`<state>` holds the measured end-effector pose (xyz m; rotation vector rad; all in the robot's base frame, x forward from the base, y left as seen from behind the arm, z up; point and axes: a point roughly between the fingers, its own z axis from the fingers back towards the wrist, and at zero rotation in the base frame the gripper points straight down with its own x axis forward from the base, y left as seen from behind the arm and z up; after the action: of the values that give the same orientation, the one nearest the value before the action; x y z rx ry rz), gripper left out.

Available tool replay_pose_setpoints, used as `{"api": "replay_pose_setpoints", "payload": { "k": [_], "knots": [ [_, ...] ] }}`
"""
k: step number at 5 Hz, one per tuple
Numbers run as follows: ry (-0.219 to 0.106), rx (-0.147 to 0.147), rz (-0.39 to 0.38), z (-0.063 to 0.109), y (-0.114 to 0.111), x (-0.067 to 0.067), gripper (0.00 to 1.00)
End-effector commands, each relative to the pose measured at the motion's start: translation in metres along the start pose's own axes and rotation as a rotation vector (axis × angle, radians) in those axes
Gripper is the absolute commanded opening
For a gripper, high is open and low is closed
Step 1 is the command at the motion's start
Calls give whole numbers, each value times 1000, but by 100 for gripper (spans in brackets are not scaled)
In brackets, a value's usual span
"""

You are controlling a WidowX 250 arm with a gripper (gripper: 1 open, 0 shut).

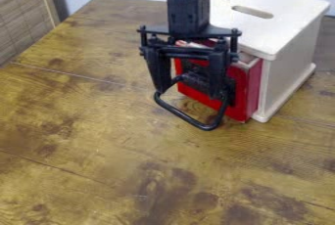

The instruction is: Close the drawer

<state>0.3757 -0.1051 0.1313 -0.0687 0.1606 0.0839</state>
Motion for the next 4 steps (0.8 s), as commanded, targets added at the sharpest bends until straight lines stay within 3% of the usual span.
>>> {"api": "replay_pose_setpoints", "payload": {
  "k": [1, 3, 4],
  "knots": [
    [-100, -13, -2, 26, -3, -7, 100],
    [-109, 17, -149, 38, 5, -3, 100],
    [-124, 48, -228, 42, 10, -2, 100]
  ]
}}
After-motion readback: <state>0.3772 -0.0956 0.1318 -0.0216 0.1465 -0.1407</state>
